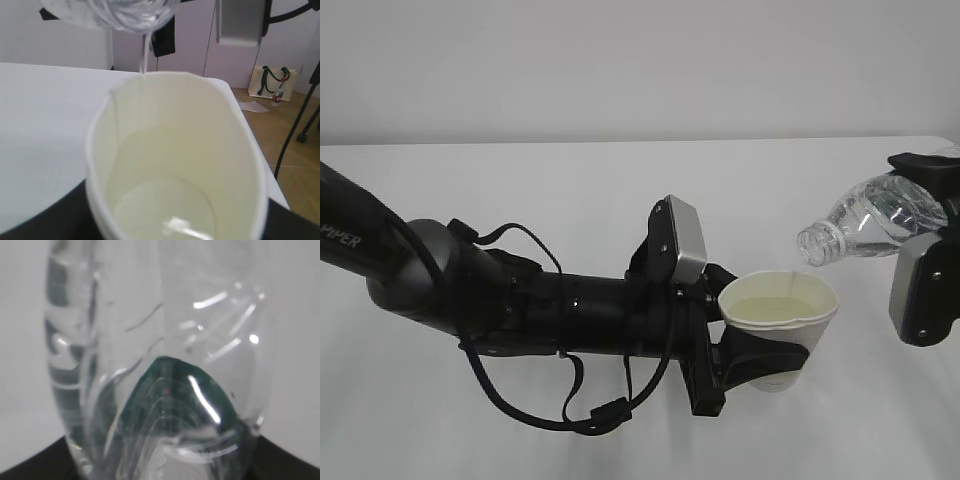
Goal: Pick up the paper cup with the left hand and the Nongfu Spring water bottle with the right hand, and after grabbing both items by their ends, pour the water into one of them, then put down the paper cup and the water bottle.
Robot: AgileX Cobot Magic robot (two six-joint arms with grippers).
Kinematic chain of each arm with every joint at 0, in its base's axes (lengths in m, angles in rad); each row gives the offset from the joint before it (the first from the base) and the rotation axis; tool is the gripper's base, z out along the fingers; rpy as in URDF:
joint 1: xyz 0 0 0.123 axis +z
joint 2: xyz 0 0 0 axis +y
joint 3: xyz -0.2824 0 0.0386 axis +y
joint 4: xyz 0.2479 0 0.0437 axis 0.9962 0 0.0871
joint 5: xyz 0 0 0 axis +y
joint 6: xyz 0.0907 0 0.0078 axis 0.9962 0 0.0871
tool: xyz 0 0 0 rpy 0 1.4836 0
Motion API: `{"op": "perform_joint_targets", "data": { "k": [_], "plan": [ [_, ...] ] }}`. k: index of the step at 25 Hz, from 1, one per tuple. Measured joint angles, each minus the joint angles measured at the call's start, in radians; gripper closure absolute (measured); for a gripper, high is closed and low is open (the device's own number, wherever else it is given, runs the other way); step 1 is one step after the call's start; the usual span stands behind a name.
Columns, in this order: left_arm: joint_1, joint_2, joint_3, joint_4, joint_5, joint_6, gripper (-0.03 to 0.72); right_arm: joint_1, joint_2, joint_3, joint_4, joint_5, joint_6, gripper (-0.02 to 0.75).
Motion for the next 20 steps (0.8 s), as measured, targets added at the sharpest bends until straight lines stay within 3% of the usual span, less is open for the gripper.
{"op": "perform_joint_targets", "data": {
  "k": [20],
  "plan": [
    [0.000,0.000,0.000,0.000,0.000,0.000,0.276,0.000,0.000,0.000,0.000,0.000,0.012,0.343]
  ]
}}
